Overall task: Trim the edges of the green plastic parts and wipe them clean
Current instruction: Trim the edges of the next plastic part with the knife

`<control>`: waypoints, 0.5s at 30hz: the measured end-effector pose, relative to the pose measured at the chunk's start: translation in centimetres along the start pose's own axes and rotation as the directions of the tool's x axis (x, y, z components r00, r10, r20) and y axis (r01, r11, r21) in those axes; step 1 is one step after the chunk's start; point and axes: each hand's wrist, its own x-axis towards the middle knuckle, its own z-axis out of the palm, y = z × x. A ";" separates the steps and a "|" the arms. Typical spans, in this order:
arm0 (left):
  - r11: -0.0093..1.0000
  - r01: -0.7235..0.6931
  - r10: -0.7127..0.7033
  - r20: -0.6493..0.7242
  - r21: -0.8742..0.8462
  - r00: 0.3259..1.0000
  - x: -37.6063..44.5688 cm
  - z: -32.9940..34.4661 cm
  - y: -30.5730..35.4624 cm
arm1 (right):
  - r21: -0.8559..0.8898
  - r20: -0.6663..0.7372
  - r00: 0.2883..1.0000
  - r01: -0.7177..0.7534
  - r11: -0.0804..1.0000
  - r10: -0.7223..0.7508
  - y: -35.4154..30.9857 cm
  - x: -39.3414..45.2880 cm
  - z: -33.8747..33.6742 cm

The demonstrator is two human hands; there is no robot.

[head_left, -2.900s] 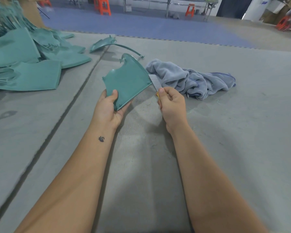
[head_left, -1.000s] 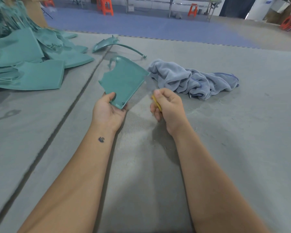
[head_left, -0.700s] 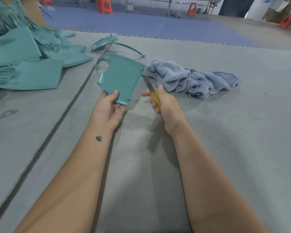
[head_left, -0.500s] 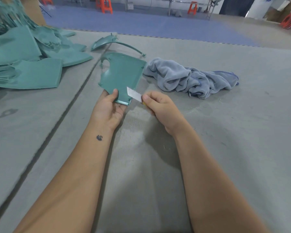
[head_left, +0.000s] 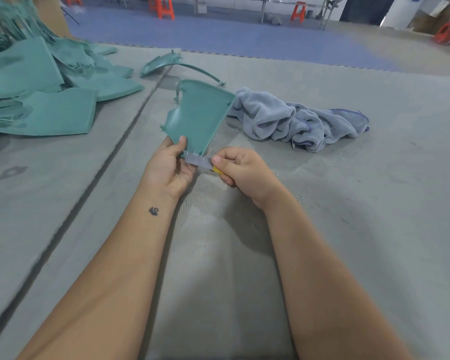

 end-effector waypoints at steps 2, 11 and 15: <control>1.000 0.006 -0.006 0.000 0.001 1.000 0.0 0.0 0.0 | 0.005 -0.018 1.000 -0.001 1.000 0.001 0.1 0.1 0.0; 0.996 0.033 -0.032 -0.004 0.080 0.999 -0.3 -0.1 -0.3 | 0.247 -0.300 0.954 0.057 0.967 0.020 0.9 0.7 -1.2; 0.996 0.002 -0.002 0.000 0.091 1.000 -0.4 -0.1 -0.4 | 0.263 -0.298 0.954 0.069 0.962 0.013 1.0 0.6 -1.2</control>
